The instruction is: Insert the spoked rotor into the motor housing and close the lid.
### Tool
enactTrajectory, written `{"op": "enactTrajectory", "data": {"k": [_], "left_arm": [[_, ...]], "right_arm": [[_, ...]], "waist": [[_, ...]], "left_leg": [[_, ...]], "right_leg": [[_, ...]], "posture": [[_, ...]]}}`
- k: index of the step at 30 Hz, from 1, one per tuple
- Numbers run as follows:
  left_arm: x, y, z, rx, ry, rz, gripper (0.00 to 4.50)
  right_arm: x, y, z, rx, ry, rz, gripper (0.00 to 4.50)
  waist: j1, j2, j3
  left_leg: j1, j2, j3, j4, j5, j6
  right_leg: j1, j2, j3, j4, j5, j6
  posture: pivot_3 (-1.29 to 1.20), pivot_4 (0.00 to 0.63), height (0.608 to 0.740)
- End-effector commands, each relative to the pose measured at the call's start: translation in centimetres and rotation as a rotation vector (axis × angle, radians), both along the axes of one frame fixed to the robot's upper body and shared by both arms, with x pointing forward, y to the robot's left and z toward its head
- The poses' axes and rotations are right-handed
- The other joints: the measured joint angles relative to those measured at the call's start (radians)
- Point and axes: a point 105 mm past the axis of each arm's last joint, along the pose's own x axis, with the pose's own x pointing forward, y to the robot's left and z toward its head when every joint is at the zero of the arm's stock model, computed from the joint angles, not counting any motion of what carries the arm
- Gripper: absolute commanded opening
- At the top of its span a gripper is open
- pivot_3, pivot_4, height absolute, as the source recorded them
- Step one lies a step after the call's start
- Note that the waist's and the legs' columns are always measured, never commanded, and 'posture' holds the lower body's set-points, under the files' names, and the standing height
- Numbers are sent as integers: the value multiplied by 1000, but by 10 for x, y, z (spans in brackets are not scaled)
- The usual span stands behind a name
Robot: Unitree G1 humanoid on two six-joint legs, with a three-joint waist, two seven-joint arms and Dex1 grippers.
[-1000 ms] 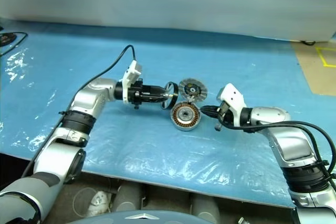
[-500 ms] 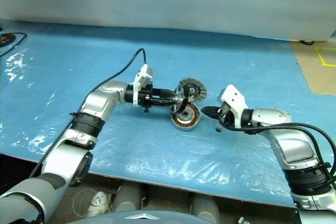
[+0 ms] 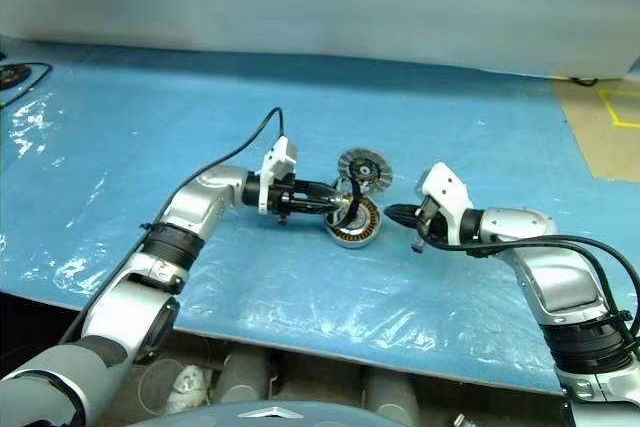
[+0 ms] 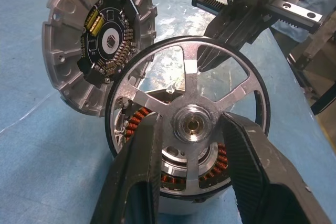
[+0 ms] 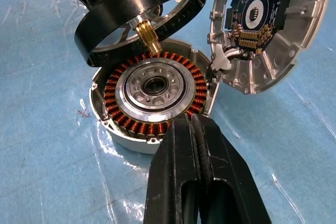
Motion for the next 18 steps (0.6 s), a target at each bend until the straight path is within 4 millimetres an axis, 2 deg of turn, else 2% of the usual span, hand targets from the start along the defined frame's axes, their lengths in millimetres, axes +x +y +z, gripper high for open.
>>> {"op": "enactTrajectory", "data": {"k": [1,18], "left_arm": [[-1,3,-4,25,-6,0,1764],[-2,9,-22,126,10,5,1764]], "right_arm": [[-6,3,11,4,-29,31,0],[-12,6,12,21,-12,50,0]], "waist": [[0,0,0],[1,0,0]], "left_leg": [[0,0,0,0,0,0],[3,0,0,1,0,0]], "right_leg": [[0,0,0,0,0,0],[2,0,1,2,0,0]], "posture": [[0,150,740],[0,150,740]]}}
